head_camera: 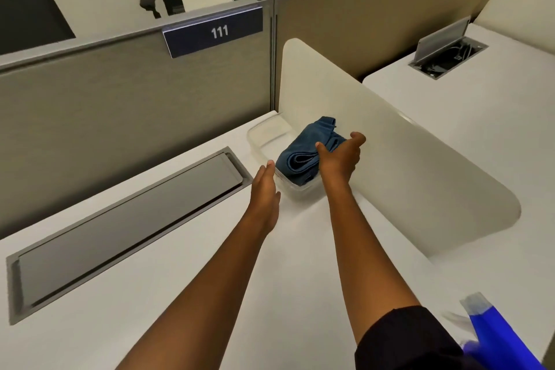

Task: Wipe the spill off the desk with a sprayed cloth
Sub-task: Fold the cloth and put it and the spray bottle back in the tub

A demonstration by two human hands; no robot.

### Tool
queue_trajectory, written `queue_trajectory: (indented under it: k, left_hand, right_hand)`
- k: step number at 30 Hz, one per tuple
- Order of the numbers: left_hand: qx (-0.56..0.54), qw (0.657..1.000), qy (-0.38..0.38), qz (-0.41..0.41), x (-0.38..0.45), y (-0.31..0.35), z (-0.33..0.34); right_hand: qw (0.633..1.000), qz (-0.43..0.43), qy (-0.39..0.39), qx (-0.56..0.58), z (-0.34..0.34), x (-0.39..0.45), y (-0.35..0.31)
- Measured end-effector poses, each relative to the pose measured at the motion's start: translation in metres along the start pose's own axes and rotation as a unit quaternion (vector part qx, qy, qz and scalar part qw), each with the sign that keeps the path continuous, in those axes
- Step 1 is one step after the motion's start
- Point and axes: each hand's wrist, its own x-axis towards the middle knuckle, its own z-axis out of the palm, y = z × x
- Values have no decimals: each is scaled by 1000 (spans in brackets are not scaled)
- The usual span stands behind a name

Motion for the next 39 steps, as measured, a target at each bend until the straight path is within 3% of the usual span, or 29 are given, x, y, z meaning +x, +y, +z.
queue_trajectory:
  k: [4,7,11,22,26,29,30,32,35,37,39]
  left_hand:
    - [-3,1000,3,-8,6,-9,7]
    - [-6,1000,5,-14,7,-14,11]
    - [5,1000,10,-9,6,-17,16]
    - [91,995,23,17,8,-24,21]
    - [88,996,23,14,6,-21,21]
    - [83,996,27,13,5,-20,22]
    - [83,996,26,14,5,-20,23]
    - [82,996,27,12,5,-23,22]
    - [85,996,27,5,9,-28,19]
    - [84,996,25,2,9,-30,16]
    - [77,997,24,-4,8,-30,15]
  right_hand:
    - [989,-57,-20,-133,1,-2,1]
    - [965,-93,14,-243,0,-4,1]
    - [949,-115,47,-291,-2,-8,7]
    - [896,-70,-32,-437,2,-14,27]
    - [901,-46,-46,-429,1,-11,13]
    - [930,-131,34,-343,0,-11,-3]
    - [935,-167,23,-312,0,-9,-8]
    - [939,-194,-94,-266,4,-1,-16]
    - [885,-111,-292,-345,14,7,-15]
    - [828,-70,-342,-439,19,6,-1]
    - [818,-58,-331,-467,22,7,11]
